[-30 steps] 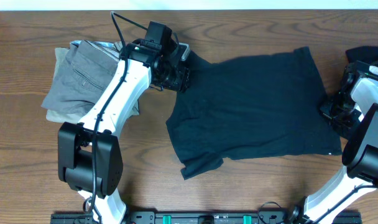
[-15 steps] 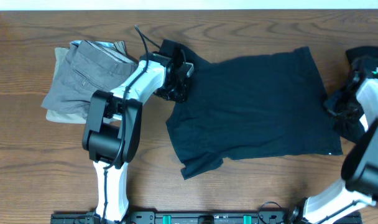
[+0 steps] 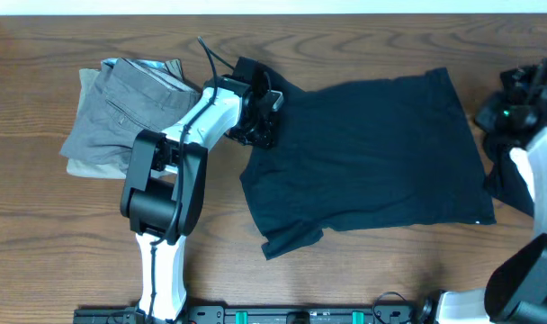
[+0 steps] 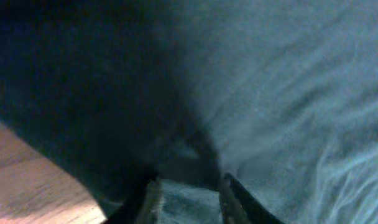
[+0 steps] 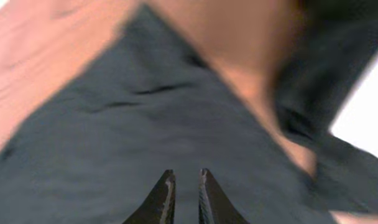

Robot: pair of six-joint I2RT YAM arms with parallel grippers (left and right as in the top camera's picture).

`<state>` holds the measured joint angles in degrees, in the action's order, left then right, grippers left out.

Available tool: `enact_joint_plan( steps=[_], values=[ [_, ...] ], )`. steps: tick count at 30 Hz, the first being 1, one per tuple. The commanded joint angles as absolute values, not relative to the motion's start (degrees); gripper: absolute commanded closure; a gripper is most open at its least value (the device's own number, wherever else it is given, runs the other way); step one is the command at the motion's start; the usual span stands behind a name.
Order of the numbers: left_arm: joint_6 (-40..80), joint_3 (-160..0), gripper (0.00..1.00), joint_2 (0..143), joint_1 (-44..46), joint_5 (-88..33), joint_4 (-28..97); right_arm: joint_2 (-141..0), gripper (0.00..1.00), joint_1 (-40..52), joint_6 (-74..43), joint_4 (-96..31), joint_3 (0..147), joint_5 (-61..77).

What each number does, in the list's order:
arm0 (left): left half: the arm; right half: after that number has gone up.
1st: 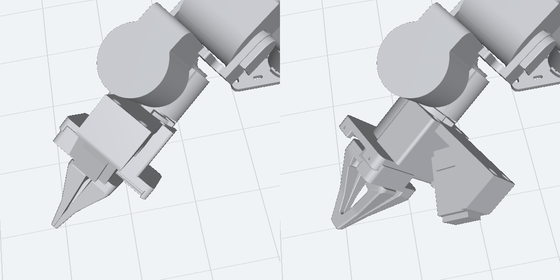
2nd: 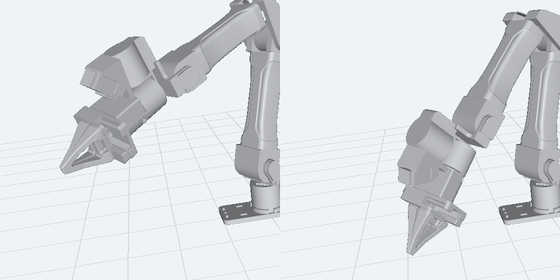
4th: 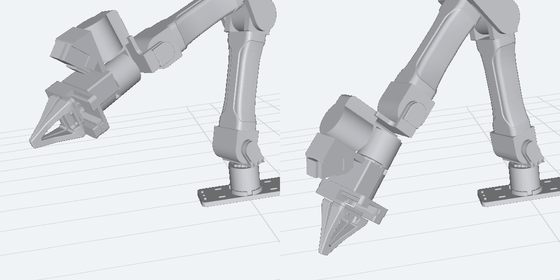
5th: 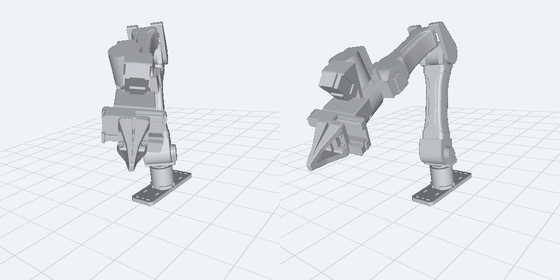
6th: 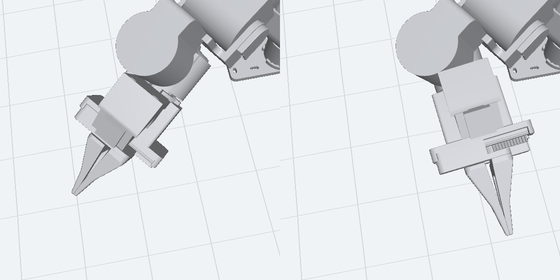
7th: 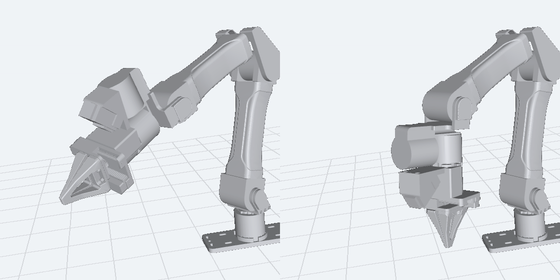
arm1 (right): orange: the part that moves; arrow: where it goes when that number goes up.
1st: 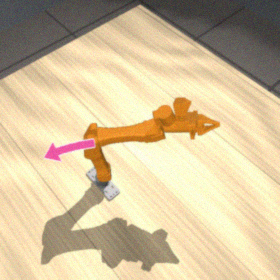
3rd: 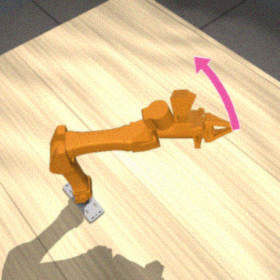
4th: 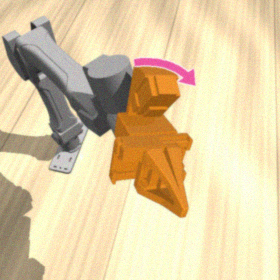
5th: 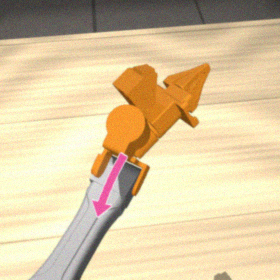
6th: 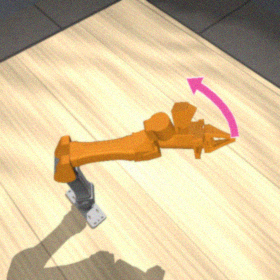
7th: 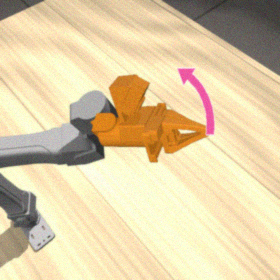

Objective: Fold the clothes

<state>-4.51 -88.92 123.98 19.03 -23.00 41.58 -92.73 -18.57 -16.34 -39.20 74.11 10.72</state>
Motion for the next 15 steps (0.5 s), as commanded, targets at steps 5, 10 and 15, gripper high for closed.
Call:
enact_joint_plan(
  steps=[5,10,15],
  values=[
    [-3.7,-89.3,0.25,115.9,18.7,-21.4,45.0,-102.0,0.91,-7.5,-8.7,-28.1,71.5,28.0],
    [-3.8,-89.3,0.22,114.2,18.7,-19.8,49.2,-111.4,0.91,-0.3,-9.0,-21.5,71.5,29.0],
    [-3.8,-88.7,0.45,115.3,18.7,-17.7,53.7,-118.2,0.92,4.2,-9.4,-17.6,71.5,28.8]
  ],
)
